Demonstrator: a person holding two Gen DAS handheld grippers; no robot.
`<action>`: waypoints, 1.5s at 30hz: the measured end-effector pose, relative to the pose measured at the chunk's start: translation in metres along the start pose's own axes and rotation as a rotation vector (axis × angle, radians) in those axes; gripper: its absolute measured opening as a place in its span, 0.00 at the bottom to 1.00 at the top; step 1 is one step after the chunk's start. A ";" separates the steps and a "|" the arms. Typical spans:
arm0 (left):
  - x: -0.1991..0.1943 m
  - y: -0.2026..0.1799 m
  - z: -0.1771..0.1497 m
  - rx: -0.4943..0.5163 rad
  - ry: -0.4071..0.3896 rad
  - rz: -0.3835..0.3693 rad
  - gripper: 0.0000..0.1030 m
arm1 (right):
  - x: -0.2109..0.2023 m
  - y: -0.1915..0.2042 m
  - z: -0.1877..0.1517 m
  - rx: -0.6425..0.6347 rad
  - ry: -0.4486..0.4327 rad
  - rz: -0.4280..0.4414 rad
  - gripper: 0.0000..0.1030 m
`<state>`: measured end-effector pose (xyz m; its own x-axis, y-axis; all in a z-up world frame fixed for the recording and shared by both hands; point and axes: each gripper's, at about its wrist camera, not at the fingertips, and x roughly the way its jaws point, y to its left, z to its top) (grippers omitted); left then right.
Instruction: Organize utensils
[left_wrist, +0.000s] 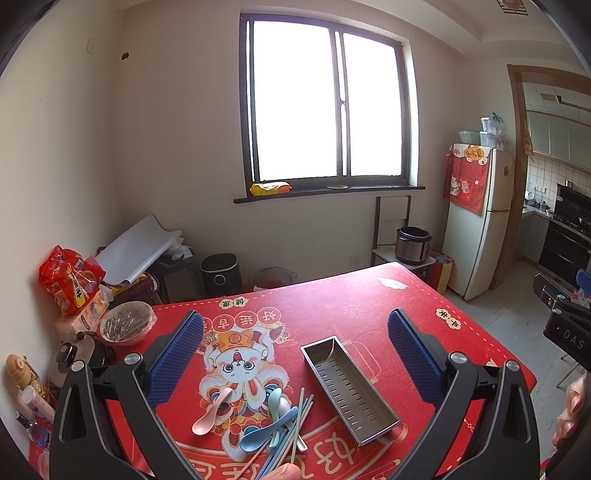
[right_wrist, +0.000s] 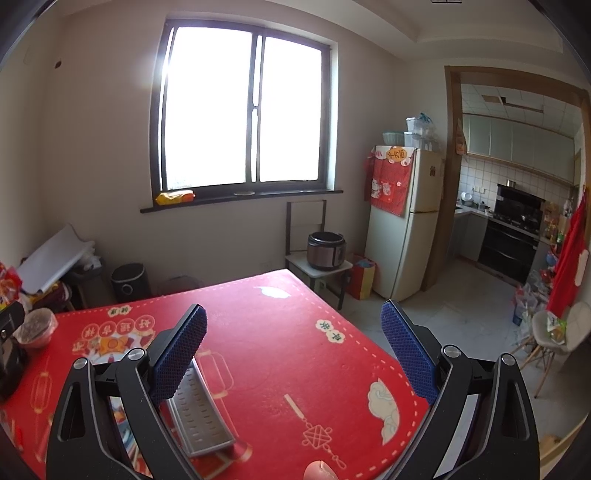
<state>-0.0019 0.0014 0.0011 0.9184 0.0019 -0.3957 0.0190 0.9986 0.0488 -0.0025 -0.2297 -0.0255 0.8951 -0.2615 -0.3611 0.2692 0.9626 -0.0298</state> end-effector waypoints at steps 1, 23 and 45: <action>-0.002 -0.001 0.001 0.001 -0.001 0.000 0.95 | 0.000 -0.001 0.000 0.001 0.000 -0.001 0.89; 0.004 -0.005 0.000 0.004 0.004 -0.018 0.95 | 0.003 -0.001 -0.002 0.001 0.011 -0.009 0.89; 0.009 -0.004 -0.001 0.001 0.011 -0.015 0.95 | 0.008 0.005 -0.002 -0.002 0.025 0.004 0.89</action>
<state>0.0057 -0.0022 -0.0040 0.9136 -0.0130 -0.4065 0.0335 0.9985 0.0435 0.0055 -0.2266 -0.0307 0.8871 -0.2557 -0.3844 0.2649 0.9638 -0.0297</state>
